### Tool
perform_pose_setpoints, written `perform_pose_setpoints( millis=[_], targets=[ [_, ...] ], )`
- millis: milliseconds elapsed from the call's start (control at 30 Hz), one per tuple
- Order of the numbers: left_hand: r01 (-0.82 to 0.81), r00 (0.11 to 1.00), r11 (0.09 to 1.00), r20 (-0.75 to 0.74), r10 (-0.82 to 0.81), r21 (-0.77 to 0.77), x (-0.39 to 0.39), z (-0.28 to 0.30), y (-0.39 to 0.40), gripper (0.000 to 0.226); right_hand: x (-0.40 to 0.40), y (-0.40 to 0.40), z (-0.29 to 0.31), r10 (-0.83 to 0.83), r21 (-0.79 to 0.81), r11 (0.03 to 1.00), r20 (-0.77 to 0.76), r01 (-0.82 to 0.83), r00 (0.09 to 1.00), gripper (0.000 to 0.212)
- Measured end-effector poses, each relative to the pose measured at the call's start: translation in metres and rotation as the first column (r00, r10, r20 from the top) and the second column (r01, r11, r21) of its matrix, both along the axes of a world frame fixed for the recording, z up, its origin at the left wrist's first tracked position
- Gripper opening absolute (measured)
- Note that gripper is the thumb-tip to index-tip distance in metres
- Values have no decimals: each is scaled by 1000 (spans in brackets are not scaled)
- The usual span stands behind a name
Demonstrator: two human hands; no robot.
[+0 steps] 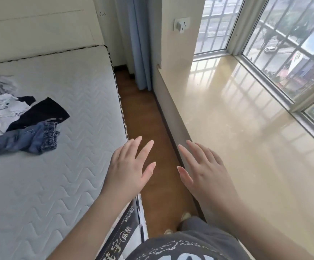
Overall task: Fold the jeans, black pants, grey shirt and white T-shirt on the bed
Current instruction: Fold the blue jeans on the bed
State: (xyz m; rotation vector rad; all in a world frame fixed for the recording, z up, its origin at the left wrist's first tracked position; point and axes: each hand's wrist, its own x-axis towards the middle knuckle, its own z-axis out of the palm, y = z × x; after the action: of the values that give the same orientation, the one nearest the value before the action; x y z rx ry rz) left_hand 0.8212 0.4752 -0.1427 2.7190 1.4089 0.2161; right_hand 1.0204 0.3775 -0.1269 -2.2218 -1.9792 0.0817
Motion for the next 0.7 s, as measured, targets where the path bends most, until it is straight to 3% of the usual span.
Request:
perform_pose_setpoints(
  millis=[233, 433, 700],
  targets=[
    [-161, 986, 987, -41, 160, -19, 22, -16, 73, 60, 26, 116, -19, 176, 120, 978, -24, -172, 984, 50],
    [-291, 953, 957, -84, 290, -2, 40, -14, 151, 54, 52, 225, -22, 296, 122, 950, -51, -288, 954, 55],
    [-570, 820, 821, -70, 569, -5, 12, -7, 214, 58, 23, 356, -8, 597, 70, 801, -19, -594, 802, 60]
  ],
)
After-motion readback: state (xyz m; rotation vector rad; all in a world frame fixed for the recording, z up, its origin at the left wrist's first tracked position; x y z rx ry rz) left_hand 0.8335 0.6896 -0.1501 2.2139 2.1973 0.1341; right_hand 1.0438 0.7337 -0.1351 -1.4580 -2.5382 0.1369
